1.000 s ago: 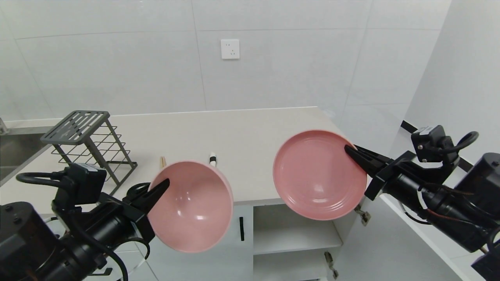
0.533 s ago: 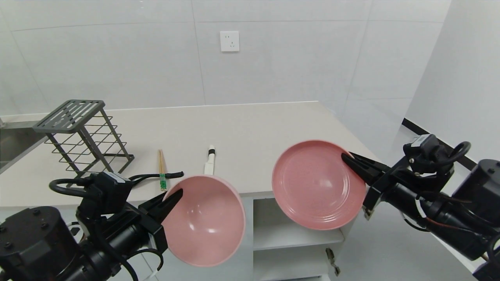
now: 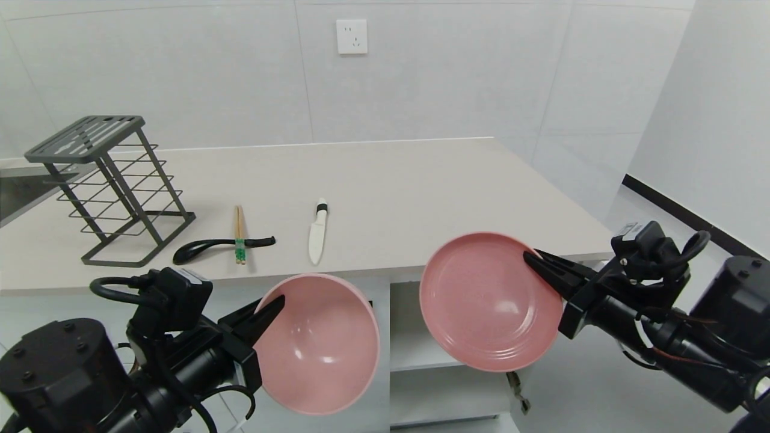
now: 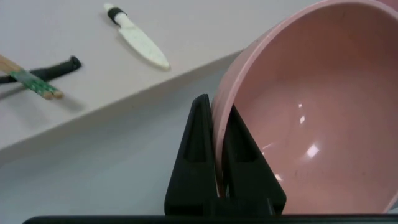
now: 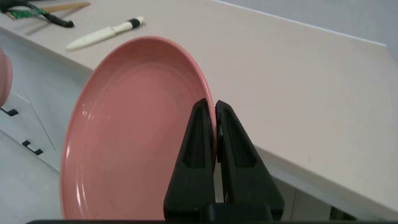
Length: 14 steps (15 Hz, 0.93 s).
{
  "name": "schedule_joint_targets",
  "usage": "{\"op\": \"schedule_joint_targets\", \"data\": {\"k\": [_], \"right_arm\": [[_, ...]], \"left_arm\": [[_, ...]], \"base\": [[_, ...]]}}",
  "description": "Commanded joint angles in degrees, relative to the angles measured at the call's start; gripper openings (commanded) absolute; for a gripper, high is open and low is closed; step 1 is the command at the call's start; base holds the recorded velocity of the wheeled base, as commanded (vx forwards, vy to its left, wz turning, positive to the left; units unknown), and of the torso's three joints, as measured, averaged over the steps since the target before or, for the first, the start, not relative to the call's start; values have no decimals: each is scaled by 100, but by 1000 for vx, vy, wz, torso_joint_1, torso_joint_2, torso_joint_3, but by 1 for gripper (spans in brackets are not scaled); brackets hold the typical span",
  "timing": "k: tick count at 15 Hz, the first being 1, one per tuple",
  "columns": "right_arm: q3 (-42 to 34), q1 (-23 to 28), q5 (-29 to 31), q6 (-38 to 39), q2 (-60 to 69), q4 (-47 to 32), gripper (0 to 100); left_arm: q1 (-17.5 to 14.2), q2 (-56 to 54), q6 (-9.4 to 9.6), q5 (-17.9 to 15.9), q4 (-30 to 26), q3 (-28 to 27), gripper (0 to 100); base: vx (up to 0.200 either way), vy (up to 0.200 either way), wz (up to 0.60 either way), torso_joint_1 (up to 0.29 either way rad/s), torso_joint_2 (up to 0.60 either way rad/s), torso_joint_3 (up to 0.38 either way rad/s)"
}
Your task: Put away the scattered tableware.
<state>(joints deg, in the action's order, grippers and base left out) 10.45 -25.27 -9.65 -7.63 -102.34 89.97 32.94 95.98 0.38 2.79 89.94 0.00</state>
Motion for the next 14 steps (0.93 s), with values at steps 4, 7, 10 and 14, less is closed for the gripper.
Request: {"op": "schedule_joint_targets", "data": {"k": [4, 7, 10, 14], "right_arm": [[-104, -13, -10, -54, -76, 3, 0], [-104, -4, -10, -116, -155, 3, 0], [-148, -4, -10, -116, -190, 3, 0], [-157, 31, -10, -125, -322, 3, 0]], "left_arm": [[2, 123, -3, 2, 6, 0, 0], [2, 167, -3, 2, 6, 0, 0], [2, 220, -3, 11, 6, 0, 0], [2, 325, -3, 11, 6, 0, 0]], "base": [[0, 0, 0, -257, 491, 237], [0, 0, 0, -251, 479, 225], [0, 0, 0, -248, 452, 199], [0, 0, 0, -250, 354, 143]]}}
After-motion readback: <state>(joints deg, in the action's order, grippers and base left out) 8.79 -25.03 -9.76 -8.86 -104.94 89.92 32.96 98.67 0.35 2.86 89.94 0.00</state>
